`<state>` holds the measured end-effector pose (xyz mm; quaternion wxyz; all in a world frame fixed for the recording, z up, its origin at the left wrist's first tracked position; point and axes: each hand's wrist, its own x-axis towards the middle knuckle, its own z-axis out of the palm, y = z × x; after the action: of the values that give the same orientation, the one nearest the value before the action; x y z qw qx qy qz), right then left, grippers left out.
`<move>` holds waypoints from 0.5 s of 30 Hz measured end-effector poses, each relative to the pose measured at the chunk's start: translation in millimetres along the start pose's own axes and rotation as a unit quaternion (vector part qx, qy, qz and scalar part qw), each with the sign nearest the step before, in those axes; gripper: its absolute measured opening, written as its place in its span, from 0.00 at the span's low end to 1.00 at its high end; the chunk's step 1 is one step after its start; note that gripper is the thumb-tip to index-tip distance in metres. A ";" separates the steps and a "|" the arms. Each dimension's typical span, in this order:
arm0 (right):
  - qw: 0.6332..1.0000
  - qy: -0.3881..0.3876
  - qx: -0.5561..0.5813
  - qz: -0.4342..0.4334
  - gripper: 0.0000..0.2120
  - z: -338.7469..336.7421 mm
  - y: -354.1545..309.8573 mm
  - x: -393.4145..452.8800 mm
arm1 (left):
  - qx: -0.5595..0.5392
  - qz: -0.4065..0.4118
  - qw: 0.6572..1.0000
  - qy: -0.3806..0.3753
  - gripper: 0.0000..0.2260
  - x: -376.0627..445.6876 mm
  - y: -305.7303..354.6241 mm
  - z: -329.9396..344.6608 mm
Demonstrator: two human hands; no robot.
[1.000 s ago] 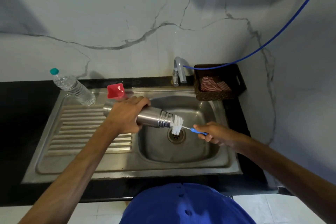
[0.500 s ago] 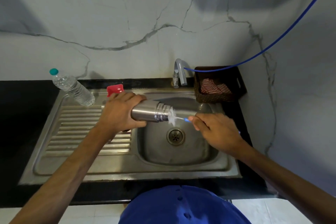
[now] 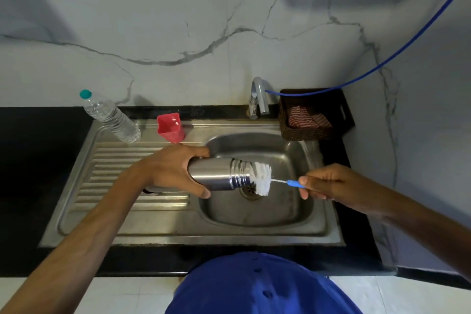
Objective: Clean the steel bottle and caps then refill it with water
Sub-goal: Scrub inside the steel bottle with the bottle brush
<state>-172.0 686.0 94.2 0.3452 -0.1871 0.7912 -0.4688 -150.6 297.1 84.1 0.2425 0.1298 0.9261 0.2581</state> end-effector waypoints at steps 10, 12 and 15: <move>0.883 0.206 -0.373 -0.196 0.14 11.2 -26.9 10.1 | -0.018 -0.033 0.999 -0.010 0.28 -17.9 -12.5 -10.7; 0.924 0.150 -0.299 -0.184 0.13 6.8 -26.0 12.5 | -0.005 -0.033 0.999 -0.015 0.28 -21.5 -8.4 -20.1; 0.978 0.048 -0.147 -0.136 0.11 2.5 -31.9 16.0 | 0.009 -0.033 0.999 -0.021 0.27 -21.0 -7.0 -28.8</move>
<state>-182.1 658.9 115.2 0.2082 -0.3192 0.8344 -0.3981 -148.5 271.6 109.9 0.2694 0.1072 0.9267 0.2392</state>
